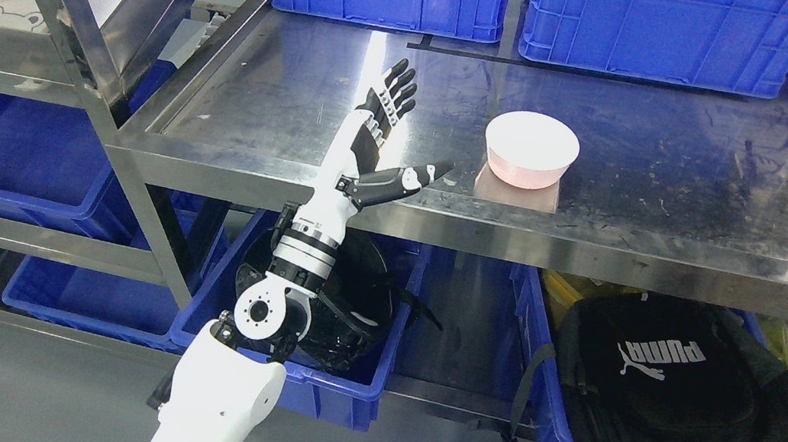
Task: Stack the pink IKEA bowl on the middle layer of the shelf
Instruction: 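Swing the left hand toward the pink bowl on the steel shelf, then hook the left hand fingers under the pink bowl's rim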
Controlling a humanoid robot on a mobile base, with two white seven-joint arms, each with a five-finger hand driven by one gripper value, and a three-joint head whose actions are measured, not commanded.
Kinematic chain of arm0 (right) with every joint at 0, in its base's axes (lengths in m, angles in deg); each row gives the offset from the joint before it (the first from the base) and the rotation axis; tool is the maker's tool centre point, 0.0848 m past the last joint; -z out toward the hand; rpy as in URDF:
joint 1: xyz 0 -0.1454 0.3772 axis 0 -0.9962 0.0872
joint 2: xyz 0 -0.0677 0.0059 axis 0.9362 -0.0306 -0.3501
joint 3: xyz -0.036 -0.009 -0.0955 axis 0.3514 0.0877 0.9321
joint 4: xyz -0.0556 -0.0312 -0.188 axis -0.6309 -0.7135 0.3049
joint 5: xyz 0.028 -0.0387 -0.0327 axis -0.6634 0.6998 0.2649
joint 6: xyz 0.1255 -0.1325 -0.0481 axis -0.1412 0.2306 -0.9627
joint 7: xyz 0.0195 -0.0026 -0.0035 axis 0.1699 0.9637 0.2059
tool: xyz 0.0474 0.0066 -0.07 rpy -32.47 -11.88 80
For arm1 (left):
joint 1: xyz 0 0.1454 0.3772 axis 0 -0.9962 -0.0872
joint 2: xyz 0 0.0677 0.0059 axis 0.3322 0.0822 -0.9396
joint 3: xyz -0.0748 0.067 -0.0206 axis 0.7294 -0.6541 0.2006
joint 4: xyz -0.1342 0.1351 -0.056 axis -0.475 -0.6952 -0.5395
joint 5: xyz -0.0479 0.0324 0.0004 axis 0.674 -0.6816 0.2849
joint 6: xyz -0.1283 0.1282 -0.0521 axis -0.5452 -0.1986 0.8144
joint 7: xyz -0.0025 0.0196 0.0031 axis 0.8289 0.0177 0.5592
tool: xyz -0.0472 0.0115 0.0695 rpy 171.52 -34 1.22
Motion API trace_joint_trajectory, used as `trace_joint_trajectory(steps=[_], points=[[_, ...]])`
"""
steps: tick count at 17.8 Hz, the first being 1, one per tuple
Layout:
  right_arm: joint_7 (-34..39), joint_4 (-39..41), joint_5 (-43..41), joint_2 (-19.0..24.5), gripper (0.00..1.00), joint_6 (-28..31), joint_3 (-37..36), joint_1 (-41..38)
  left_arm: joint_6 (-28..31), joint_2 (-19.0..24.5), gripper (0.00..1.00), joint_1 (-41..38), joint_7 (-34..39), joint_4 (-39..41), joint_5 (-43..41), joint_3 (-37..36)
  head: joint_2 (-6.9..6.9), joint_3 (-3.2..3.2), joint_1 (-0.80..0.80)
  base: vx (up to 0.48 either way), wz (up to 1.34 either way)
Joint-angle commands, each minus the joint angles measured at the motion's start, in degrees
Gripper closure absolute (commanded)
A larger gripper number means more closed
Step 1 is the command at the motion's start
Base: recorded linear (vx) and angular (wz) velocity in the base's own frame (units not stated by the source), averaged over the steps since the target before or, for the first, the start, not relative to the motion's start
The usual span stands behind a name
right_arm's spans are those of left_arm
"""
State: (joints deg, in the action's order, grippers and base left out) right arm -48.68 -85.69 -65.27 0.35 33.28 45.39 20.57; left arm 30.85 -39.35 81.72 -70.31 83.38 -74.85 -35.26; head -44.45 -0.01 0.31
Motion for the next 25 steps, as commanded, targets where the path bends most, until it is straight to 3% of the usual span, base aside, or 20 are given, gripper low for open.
trace_joint_trajectory(steps=[1,6,8,11,13,15,19,21,23,25], points=[[-0.03,1.0,0.0,-1.0,0.0,0.02,0.0,-1.31,-0.01,1.0,0.0,0.56,0.01,0.19,0.02,-1.14,0.0,0.0,0.0,0.0,0.0],[-0.03,1.0,0.0,-1.0,0.0,0.02,0.0,-1.31,0.6,2.0,0.0,6.26,-3.21,0.11,-3.12,1.14,0.0,0.0,0.0,0.0,0.0],[-0.03,1.0,0.0,-1.0,0.0,0.02,0.0,-1.31,1.22,6.22,0.0,11.0,-12.68,0.19,-15.39,1.23,0.0,0.0,0.0,0.0,0.0],[-0.03,1.0,0.0,-1.0,0.0,0.02,0.0,-1.31,4.98,8.78,0.0,18.64,-31.05,0.11,-28.78,1.15,0.0,0.0,0.0,0.0,0.0],[-0.03,1.0,0.0,-1.0,0.0,0.02,0.0,-1.31,5.18,11.16,0.02,22.87,-38.19,0.19,-39.57,1.15,0.0,0.0,0.0,0.0,0.0],[-0.03,1.0,0.0,-1.0,0.0,0.02,0.0,-1.31,5.35,10.21,0.02,27.87,-40.76,0.19,-45.49,0.45,0.0,0.0,0.0,0.0,0.0],[-0.03,1.0,0.0,-1.0,0.0,0.02,0.0,-1.31,5.61,5.29,0.0,29.75,-43.31,0.19,-49.64,-2.72,0.0,0.0,0.0,0.0,0.0],[-0.03,1.0,0.0,-1.0,0.0,0.02,0.0,-1.31,5.87,1.43,0.0,29.57,-52.15,0.19,-51.21,-2.02,0.0,0.0,0.0,0.0,0.0],[-0.03,1.0,0.0,-1.0,0.0,0.02,0.0,-1.31,6.84,1.0,0.02,29.48,-57.27,0.19,-60.93,-1.75,0.0,0.0,0.0,0.0,0.0],[-0.03,1.0,0.0,-1.0,0.0,0.02,0.0,-1.31,6.93,1.0,0.07,29.66,-60.71,0.19,-64.75,-2.89,0.0,0.0,0.0,0.0,0.0]])
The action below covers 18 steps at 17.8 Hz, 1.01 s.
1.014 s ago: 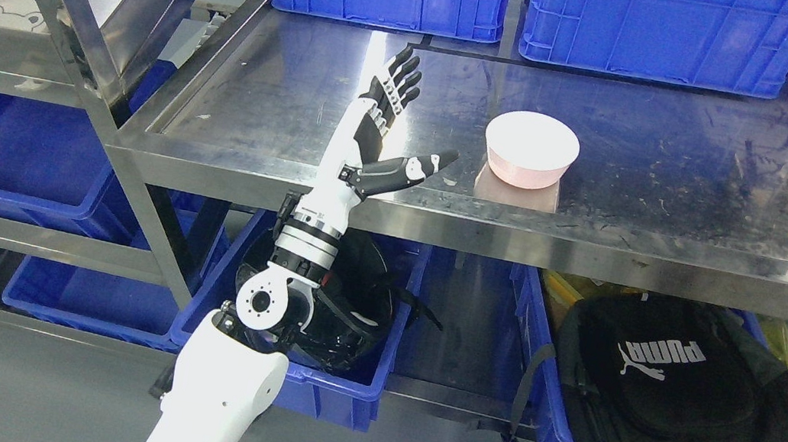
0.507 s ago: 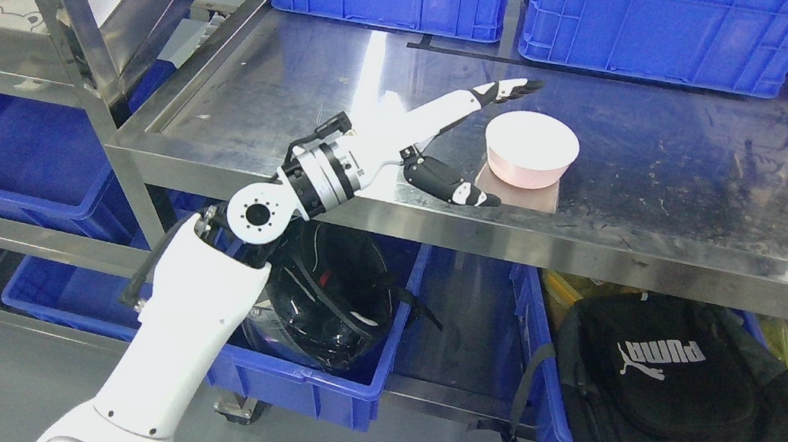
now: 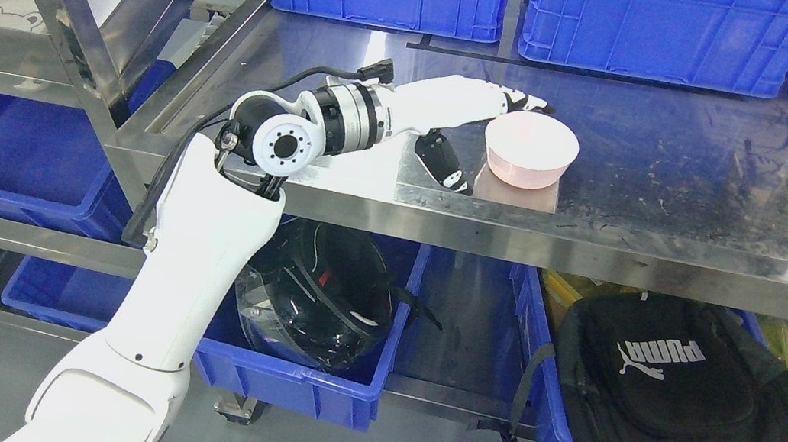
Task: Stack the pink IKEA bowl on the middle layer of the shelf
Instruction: 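Hook the left hand fingers under the pink bowl's rim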
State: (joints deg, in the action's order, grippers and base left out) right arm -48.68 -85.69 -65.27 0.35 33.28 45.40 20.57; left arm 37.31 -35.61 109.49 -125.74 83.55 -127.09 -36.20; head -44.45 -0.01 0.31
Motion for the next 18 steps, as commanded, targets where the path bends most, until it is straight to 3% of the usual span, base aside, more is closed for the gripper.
trace_joint_trajectory(steps=[1,3,6,10,14,18], points=[[-0.03,1.0,0.0,-1.0,0.0,0.02,0.0,-1.32,0.47,-2.74,0.08,1.97,-5.82,-0.42,-14.25,-2.39,0.0,0.0,0.0,0.0,0.0],[-0.03,1.0,0.0,-1.0,0.0,0.02,0.0,-1.32,0.12,-2.74,0.01,2.32,-5.91,-1.65,-15.06,-3.62,0.0,0.0,0.0,0.0,0.0],[-0.03,1.0,0.0,-1.0,0.0,0.02,0.0,-1.32,-0.32,-2.74,0.14,4.52,-5.91,-6.64,-18.04,-5.02,0.0,0.0,0.0,0.0,0.0],[-0.03,1.0,0.0,-1.0,0.0,0.02,0.0,-1.32,-0.5,-2.74,0.16,5.84,-2.32,-11.4,-18.23,-8.37,0.0,0.0,0.0,0.0,0.0],[-0.03,1.0,0.0,-1.0,0.0,0.02,0.0,-1.32,-6.29,-2.74,0.2,7.33,5.32,-16.76,-18.14,-9.6,0.0,0.0,0.0,0.0,0.0],[-0.03,1.0,0.0,-1.0,0.0,0.02,0.0,-1.32,-6.56,-2.74,0.26,7.25,5.69,-19.58,-17.96,-10.74,0.0,0.0,0.0,0.0,0.0]])
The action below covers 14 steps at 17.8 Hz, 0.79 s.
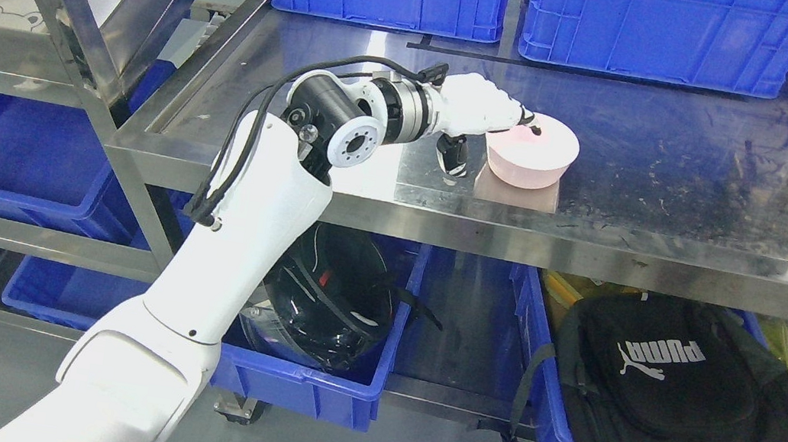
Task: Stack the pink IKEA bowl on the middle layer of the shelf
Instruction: 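Hook the left hand fingers under the pink bowl's rim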
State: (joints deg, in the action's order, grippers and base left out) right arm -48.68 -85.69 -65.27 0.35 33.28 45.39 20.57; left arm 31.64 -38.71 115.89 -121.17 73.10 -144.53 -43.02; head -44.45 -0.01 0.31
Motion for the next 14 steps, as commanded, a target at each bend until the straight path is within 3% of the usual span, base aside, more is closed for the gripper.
trace_joint_trajectory(steps=[1,12,14], points=[[-0.03,1.0,0.0,-1.0,0.0,0.02,0.0,-1.32,-0.89,0.36,0.26,0.85,1.12,-10.0,-0.79,-4.27,0.0,0.0,0.0,0.0,0.0],[-0.03,1.0,0.0,-1.0,0.0,0.02,0.0,-1.32,-4.49,0.36,0.3,2.17,6.39,-13.96,0.09,-6.56,0.0,0.0,0.0,0.0,0.0],[-0.03,1.0,0.0,-1.0,0.0,0.02,0.0,-1.32,-6.07,0.36,0.35,2.17,6.57,-15.89,0.44,-7.17,0.0,0.0,0.0,-0.005,0.02]])
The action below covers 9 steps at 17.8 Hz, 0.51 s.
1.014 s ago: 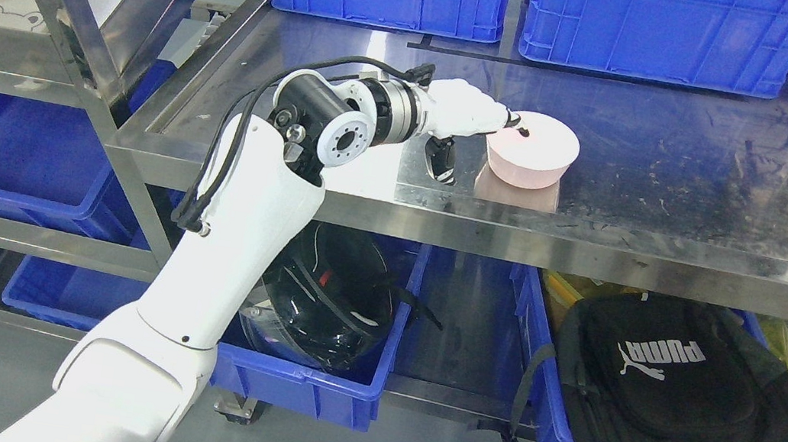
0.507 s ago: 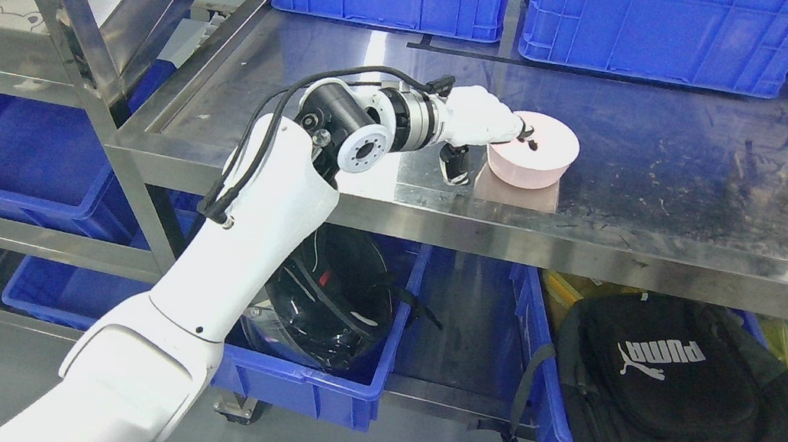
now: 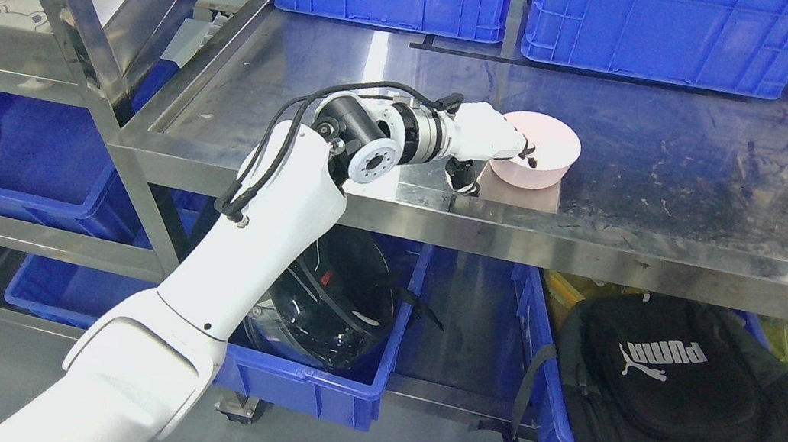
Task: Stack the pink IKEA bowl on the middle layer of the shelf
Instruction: 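Hook the left hand fingers under the pink bowl's rim, then grasp and lift the pink bowl off the shelf with the left hand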
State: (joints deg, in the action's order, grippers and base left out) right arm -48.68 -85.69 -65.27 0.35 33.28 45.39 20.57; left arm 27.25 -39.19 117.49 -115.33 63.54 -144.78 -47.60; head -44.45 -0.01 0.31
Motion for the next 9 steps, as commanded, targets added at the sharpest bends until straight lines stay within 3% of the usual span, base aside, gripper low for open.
trace_joint_trajectory(steps=[1,4,6,9], points=[[-0.03,1.0,0.0,-1.0,0.0,0.02,0.0,-1.32,-2.9,0.83,0.43,0.66,0.73,-7.04,0.7,-2.77,0.0,0.0,0.0,0.0,0.0],[-0.03,1.0,0.0,-1.0,0.0,0.02,0.0,-1.32,-3.7,0.83,0.62,0.66,0.47,-7.4,0.26,-2.68,0.0,0.0,0.0,0.0,0.0],[-0.03,1.0,0.0,-1.0,0.0,0.02,0.0,-1.32,-3.79,0.83,0.86,0.66,-0.32,-7.4,0.08,-2.33,0.0,0.0,0.0,0.0,0.0],[-0.03,1.0,0.0,-1.0,0.0,0.02,0.0,-1.32,-5.71,0.83,0.99,0.66,-1.37,-6.17,0.26,-0.5,0.0,0.0,0.0,0.0,0.0]])
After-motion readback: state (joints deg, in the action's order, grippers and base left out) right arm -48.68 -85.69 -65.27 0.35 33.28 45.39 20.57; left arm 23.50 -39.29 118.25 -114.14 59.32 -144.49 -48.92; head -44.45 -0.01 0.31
